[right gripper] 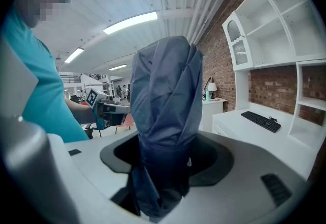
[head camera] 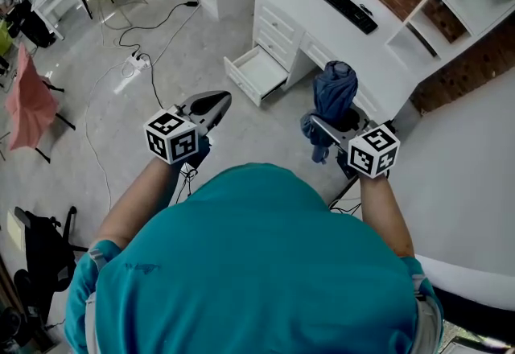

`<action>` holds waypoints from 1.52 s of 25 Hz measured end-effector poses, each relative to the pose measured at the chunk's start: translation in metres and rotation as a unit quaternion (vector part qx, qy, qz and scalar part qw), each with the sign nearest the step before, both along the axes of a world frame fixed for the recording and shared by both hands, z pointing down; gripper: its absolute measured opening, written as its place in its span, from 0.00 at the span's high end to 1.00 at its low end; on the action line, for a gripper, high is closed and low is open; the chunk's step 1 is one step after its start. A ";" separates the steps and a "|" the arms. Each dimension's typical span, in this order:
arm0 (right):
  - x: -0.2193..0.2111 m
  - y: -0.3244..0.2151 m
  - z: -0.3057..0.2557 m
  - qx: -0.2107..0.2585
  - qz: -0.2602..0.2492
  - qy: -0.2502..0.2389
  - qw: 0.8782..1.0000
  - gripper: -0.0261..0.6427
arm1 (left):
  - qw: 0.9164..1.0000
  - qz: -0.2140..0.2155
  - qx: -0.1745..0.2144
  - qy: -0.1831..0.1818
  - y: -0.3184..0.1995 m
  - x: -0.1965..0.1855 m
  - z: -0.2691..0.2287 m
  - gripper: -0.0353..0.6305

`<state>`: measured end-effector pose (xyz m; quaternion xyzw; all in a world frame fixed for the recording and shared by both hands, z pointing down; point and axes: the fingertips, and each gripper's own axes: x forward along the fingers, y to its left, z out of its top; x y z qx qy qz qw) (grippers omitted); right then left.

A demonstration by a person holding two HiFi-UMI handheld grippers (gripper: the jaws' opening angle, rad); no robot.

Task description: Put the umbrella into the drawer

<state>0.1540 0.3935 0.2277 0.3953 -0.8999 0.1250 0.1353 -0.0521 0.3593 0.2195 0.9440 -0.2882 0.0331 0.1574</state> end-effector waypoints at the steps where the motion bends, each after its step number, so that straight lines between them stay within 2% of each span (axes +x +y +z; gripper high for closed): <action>1: 0.006 0.001 0.000 0.000 -0.002 0.000 1.000 0.55 | 1.000 -0.001 0.000 0.001 0.002 0.007 0.000 0.92; 9: 0.041 0.007 0.005 -0.006 -0.007 -0.002 1.000 0.55 | 1.000 -0.001 -0.007 0.000 0.008 0.047 -0.002 0.92; 18: 0.047 -0.027 0.020 -0.016 -0.002 -0.003 1.000 0.55 | 1.000 0.003 -0.018 0.001 -0.030 0.049 0.013 0.92; 22: 0.036 -0.068 0.028 -0.026 0.007 0.001 1.000 0.55 | 1.000 0.011 -0.028 0.007 -0.077 0.037 0.028 0.92; 27: 0.011 -0.147 0.032 -0.027 0.031 0.008 0.999 0.55 | 0.999 0.033 -0.034 0.004 -0.165 0.015 0.046 0.92; 33: -0.027 -0.248 0.023 -0.028 0.057 0.007 0.998 0.55 | 0.996 0.080 -0.036 -0.011 -0.273 -0.008 0.044 0.92; 38: -0.049 -0.309 0.020 -0.033 0.067 0.006 0.997 0.55 | 0.995 0.092 -0.040 -0.008 -0.337 -0.025 0.044 0.92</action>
